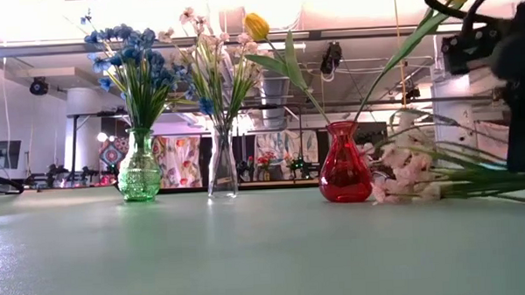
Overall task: Sort flowers into vase by color
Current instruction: Put the white flowers into the transparent vase
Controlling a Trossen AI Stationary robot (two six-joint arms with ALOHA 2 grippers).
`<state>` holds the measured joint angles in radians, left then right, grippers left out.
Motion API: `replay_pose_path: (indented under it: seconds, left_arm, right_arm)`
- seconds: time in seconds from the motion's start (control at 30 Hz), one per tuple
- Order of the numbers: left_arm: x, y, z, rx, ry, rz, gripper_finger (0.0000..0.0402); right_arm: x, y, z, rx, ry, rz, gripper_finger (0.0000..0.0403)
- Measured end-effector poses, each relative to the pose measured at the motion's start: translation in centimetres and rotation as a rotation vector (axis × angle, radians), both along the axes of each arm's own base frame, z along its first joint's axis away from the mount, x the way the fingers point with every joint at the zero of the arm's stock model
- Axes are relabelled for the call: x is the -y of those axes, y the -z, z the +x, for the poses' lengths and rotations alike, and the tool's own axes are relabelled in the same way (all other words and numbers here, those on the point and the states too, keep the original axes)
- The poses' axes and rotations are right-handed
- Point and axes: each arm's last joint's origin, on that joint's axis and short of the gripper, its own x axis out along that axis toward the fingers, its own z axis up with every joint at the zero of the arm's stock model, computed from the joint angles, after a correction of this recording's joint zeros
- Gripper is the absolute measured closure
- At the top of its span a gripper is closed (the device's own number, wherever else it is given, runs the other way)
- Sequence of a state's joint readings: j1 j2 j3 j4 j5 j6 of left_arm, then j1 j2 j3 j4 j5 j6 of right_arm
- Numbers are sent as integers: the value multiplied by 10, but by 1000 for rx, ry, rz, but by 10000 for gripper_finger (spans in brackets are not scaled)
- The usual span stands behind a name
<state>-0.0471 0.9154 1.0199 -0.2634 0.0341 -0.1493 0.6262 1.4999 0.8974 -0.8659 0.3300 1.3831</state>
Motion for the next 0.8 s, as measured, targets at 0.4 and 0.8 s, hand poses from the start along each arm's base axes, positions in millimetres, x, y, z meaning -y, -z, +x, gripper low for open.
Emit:
replay_pose_path:
  seconds: [0.4,0.8]
  left_arm:
    - [0,0,0,-3,-6,-44,157]
    - [4,1,-1,-18,141,-87,157]
  right_arm:
    - [-11,-64,1,-9,-143,142,390]
    - [-34,-112,-14,138,-373,224,390]
